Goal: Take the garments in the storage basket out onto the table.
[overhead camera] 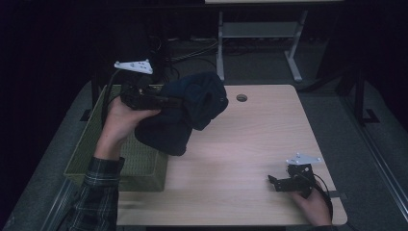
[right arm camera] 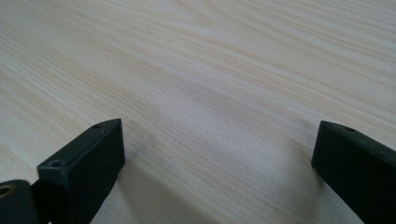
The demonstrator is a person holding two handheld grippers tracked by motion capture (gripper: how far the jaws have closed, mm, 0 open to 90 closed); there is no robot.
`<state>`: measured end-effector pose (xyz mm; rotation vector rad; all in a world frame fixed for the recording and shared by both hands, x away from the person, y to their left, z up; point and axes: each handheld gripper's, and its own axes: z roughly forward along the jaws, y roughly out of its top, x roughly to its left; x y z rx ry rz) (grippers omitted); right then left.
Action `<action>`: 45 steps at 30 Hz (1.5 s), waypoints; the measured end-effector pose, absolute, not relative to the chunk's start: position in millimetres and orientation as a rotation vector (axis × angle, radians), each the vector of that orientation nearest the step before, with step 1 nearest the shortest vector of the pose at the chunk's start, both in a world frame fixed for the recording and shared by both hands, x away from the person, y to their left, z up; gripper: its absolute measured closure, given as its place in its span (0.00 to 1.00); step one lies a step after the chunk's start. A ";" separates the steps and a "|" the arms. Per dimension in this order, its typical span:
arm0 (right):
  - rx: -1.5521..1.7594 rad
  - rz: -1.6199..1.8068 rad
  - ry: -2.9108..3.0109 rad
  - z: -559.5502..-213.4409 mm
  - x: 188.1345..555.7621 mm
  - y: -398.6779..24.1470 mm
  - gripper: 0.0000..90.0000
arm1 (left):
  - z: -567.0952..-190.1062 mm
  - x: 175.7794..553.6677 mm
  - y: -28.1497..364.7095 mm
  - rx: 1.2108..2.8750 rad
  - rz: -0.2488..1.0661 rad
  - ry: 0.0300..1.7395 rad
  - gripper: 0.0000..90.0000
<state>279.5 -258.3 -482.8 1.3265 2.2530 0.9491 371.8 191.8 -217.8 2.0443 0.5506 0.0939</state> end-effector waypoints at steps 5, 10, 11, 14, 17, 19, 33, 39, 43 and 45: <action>1.327 0.949 2.253 -482.8 279.4 -258.3 0.03 | -223.0 370.8 179.8 2.051 0.074 0.533 0.89; 1.329 0.952 2.253 -482.7 279.3 -258.2 0.03 | -229.2 371.3 162.1 2.072 0.057 0.513 0.89; 1.329 0.952 2.253 -482.7 279.3 -258.1 0.03 | -230.0 371.4 159.4 2.075 0.053 0.508 0.89; 1.329 0.952 2.253 -482.7 279.3 -258.2 0.03 | -233.2 371.3 148.7 2.081 0.040 0.495 0.89; 1.329 0.952 2.253 -482.7 279.3 -258.2 0.03 | -237.4 371.0 137.9 2.081 0.025 0.487 0.89; 1.329 0.951 2.253 -482.7 279.3 -258.2 0.03 | -240.7 370.5 130.8 2.082 0.016 0.481 0.89; 1.327 0.950 2.252 -482.7 279.4 -258.3 0.03 | -280.3 366.1 92.1 2.081 -0.048 0.492 0.89; 1.321 0.951 2.256 -482.6 279.3 -258.2 0.03 | -300.9 363.7 78.9 2.089 -0.068 0.509 0.89; 1.318 0.953 2.260 -482.7 279.2 -258.1 0.03 | -314.6 363.2 70.4 2.107 -0.069 0.515 0.89; 1.317 0.953 2.260 -482.7 279.2 -258.1 0.03 | -322.5 363.3 65.2 2.120 -0.070 0.523 0.89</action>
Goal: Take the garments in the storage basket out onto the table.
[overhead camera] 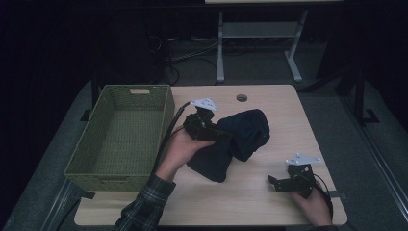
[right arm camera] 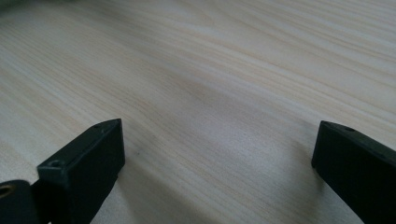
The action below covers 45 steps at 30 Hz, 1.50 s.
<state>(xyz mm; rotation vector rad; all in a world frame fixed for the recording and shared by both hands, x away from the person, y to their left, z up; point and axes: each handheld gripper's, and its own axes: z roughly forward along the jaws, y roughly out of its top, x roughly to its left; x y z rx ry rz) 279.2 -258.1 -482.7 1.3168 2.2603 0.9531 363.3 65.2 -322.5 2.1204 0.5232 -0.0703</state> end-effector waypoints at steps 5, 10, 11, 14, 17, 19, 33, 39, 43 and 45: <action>1.313 0.954 2.264 -482.7 279.2 -258.1 0.03 | -343.9 363.7 51.7 2.132 -0.098 0.538 0.89; 1.307 0.954 2.266 -482.8 279.4 -258.1 0.03 | -363.5 365.2 41.1 2.148 -0.119 0.543 0.88; 1.314 0.955 2.267 -482.7 279.1 -257.9 0.03 | -368.2 365.5 39.3 2.153 -0.132 0.551 0.88; 1.310 0.955 2.267 -482.9 279.2 -257.9 0.03 | -380.1 367.2 35.2 2.141 -0.158 0.562 0.88; 1.310 0.955 2.268 -482.9 279.2 -257.9 0.03 | -389.7 369.2 32.4 2.141 -0.181 0.572 0.88; 1.309 0.953 2.266 -482.9 279.3 -257.9 0.03 | -395.8 370.2 30.6 2.143 -0.196 0.580 0.88; 1.305 0.954 2.272 -483.0 279.2 -257.8 0.03 | -440.2 377.6 25.3 2.157 -0.294 0.641 0.89; 1.304 0.954 2.272 -482.9 279.2 -257.7 0.03 | -439.1 375.9 26.5 2.161 -0.297 0.625 0.85; 1.304 0.954 2.272 -482.9 279.2 -257.8 0.03 | -432.3 372.3 27.7 2.160 -0.271 0.601 0.70; 1.304 0.954 2.272 -482.9 279.2 -257.8 0.03 | -428.7 370.7 28.9 2.162 -0.250 0.586 0.62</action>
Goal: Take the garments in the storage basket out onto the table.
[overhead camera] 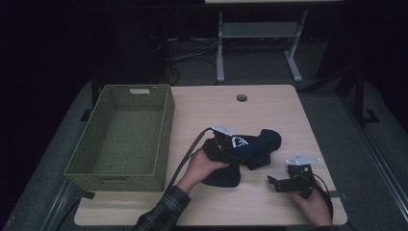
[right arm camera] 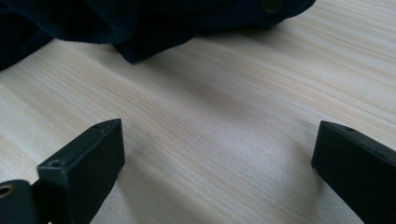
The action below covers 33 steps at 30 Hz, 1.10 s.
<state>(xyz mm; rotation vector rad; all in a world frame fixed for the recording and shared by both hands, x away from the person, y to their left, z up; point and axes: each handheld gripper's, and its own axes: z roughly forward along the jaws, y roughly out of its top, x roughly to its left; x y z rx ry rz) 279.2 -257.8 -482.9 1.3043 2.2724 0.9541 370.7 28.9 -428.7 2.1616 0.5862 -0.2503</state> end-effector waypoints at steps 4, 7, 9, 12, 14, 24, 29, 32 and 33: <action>1.304 0.954 2.272 -482.9 279.2 -257.8 0.03 | -421.4 367.1 32.4 2.163 -0.216 0.574 0.45; 1.305 0.954 2.272 -482.9 279.2 -257.7 0.03 | -414.8 363.1 36.0 2.163 -0.171 0.569 0.37; 1.305 0.954 2.272 -482.9 279.2 -257.8 0.03 | -410.1 360.2 38.6 2.162 -0.144 0.562 0.33; 1.304 0.953 2.272 -482.9 279.1 -257.8 0.03 | -402.3 354.9 44.5 2.161 -0.107 0.550 0.30; 1.304 0.953 2.272 -482.9 279.1 -257.8 0.03 | -398.3 352.0 48.2 2.161 -0.091 0.548 0.28; 1.304 0.954 2.273 -482.8 279.1 -257.8 0.03 | -388.9 332.2 76.9 2.168 -0.028 0.542 0.27; 1.305 0.955 2.274 -482.8 279.1 -257.8 0.03 | -390.4 321.9 90.4 2.164 -0.011 0.556 0.27; 1.305 0.955 2.274 -482.8 279.1 -257.8 0.03 | -393.4 316.8 98.8 2.161 0.002 0.574 0.27; 1.304 0.955 2.274 -482.9 279.2 -257.8 0.03 | -394.6 314.2 101.1 2.157 0.009 0.583 0.27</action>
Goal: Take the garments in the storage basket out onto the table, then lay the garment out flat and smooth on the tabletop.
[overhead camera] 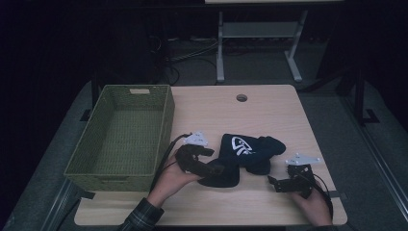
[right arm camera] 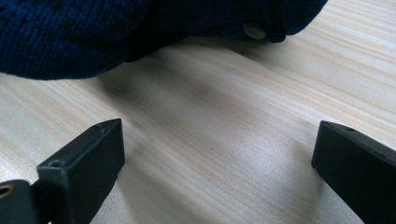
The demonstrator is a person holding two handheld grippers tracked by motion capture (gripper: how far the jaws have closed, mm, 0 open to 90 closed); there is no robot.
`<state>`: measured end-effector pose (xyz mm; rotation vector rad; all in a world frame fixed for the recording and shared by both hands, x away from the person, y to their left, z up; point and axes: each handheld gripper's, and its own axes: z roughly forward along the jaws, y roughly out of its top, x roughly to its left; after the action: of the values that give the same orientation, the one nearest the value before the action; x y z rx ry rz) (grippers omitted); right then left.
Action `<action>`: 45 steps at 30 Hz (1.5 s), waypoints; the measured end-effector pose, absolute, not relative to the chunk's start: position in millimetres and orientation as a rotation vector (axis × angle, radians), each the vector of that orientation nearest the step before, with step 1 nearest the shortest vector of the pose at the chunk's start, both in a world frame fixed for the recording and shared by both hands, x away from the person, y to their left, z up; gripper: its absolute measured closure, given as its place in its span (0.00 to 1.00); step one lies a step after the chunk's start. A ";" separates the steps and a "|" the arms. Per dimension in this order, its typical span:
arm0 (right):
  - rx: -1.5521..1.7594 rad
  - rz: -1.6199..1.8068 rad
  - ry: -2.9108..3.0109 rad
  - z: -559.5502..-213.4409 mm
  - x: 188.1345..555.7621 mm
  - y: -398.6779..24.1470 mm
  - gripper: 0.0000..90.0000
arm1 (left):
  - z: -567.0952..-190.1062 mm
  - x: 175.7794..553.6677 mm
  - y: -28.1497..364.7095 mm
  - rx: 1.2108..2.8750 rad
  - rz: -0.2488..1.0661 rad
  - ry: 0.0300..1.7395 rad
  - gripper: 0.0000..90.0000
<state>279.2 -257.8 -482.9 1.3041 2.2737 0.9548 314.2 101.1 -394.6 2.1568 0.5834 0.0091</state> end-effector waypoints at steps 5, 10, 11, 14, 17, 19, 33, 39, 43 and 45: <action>1.303 0.953 2.273 -482.9 279.2 -257.8 0.03 | -401.0 298.3 112.7 2.155 0.032 0.598 0.30; 1.303 0.953 2.273 -483.0 280.1 -257.6 0.03 | -407.1 283.9 120.5 2.147 0.037 0.588 0.58; 1.303 0.954 2.273 -483.0 280.0 -257.6 0.03 | -409.8 282.8 121.0 2.145 0.019 0.590 0.64; 1.303 0.954 2.273 -482.9 280.0 -257.6 0.03 | -417.4 282.9 118.8 2.160 -0.007 0.591 0.82; 1.303 0.954 2.273 -482.9 280.0 -257.6 0.03 | -425.8 281.4 112.9 2.189 -0.006 0.574 1.00; 1.304 0.954 2.273 -482.9 280.0 -257.6 0.03 | -430.7 279.7 107.4 2.223 -0.005 0.559 1.00; 1.303 0.953 2.273 -482.9 280.0 -257.6 0.03 | -462.3 289.6 91.1 2.296 0.042 0.613 1.00; 1.292 0.941 2.304 -479.0 276.0 -259.8 0.11 | -464.5 292.2 92.4 2.286 0.016 0.608 1.00; 1.269 1.006 2.299 -467.7 270.9 -263.8 0.18 | -464.6 292.3 92.4 2.288 0.016 0.604 1.00; 1.249 1.037 2.299 -462.3 268.0 -264.0 0.19 | -465.0 292.7 93.1 2.283 0.008 0.608 1.00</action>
<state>268.0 -264.0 -462.3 1.2495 2.2995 1.0375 292.7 93.1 -465.0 2.2827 0.6085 0.0080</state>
